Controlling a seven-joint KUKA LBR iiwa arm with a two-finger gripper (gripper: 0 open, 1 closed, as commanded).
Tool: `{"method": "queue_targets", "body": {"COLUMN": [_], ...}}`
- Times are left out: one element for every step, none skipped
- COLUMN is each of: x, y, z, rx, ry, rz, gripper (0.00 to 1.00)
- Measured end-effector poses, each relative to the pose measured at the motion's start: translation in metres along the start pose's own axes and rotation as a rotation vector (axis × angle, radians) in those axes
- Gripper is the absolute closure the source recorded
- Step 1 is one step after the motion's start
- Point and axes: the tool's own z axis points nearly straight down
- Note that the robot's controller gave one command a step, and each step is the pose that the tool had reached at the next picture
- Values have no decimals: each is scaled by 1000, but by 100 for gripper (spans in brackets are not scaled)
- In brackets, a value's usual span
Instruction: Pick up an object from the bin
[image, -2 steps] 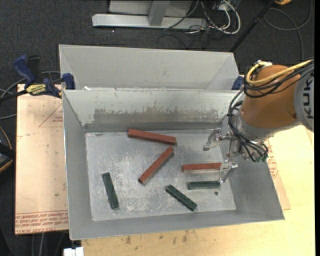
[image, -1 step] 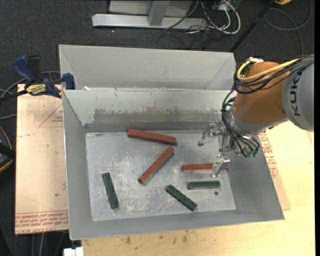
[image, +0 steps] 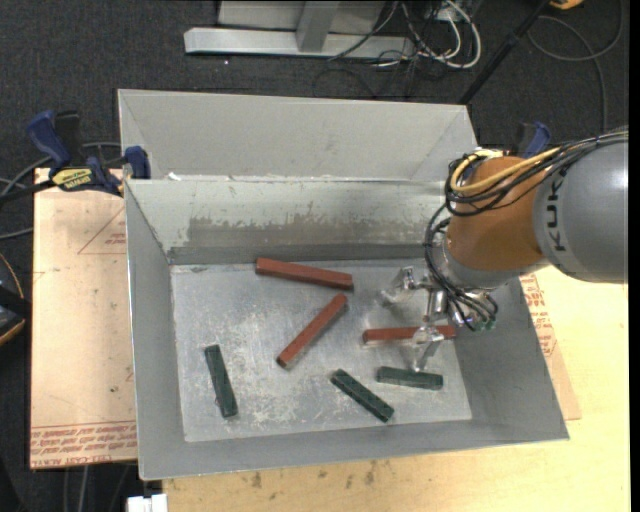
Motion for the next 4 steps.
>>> {"method": "queue_targets", "body": {"x": [4,4,4,5], "y": [-3,-3,-3,-2], "z": [-7,-7,-9,-14], "rx": [3,3,2,1], "ry": [-6,-6,-4,3], "rz": [80,80,81,80], "gripper": [100,100,100,100]}}
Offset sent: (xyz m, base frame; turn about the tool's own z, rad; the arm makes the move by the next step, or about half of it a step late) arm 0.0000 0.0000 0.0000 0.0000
